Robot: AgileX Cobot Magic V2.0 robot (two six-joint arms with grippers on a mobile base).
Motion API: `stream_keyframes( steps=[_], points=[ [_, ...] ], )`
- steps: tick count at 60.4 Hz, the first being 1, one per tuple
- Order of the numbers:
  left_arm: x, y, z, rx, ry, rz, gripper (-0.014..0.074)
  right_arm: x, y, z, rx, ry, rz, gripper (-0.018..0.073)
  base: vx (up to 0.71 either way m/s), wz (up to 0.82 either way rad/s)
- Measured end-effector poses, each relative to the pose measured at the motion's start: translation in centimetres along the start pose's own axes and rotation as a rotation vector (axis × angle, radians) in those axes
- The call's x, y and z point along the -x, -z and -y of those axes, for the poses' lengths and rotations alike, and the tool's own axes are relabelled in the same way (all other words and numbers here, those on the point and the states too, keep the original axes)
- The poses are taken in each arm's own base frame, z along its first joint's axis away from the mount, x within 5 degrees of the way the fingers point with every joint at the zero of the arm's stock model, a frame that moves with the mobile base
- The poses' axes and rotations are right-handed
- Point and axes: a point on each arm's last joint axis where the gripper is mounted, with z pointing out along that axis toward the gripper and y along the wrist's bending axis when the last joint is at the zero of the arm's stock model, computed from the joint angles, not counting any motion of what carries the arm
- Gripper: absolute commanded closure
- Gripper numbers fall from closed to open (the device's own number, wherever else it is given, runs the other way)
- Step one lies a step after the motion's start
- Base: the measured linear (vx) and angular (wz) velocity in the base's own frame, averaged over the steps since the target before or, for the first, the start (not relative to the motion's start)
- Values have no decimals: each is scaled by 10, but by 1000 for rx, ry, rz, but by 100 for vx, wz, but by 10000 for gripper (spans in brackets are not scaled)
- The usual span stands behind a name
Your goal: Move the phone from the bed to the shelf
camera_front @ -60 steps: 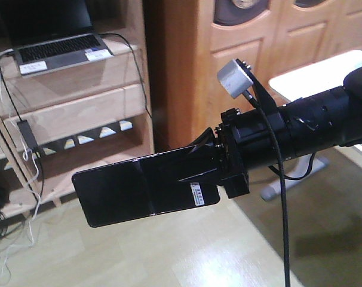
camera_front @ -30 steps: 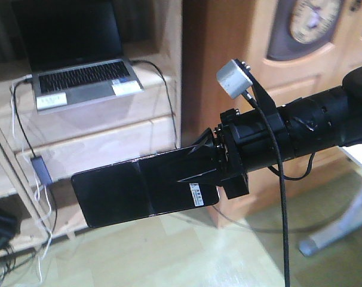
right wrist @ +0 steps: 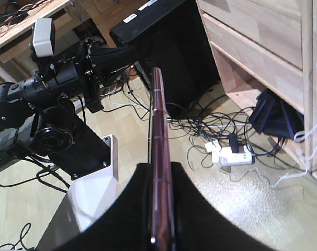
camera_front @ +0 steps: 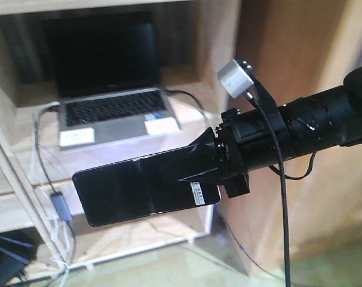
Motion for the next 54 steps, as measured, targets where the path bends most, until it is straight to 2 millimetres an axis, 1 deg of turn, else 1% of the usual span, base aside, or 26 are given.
stream_keyframes(
  steps=[31,43,54],
  points=[
    [0,0,0,0,0,0,595,0,0,0,2,-1,2,561,29,38],
    [0,0,0,0,0,0,595,0,0,0,1,-1,2,561,20,16],
    [0,0,0,0,0,0,595,0,0,0,0,-1,2,561,14,-2]
  ],
)
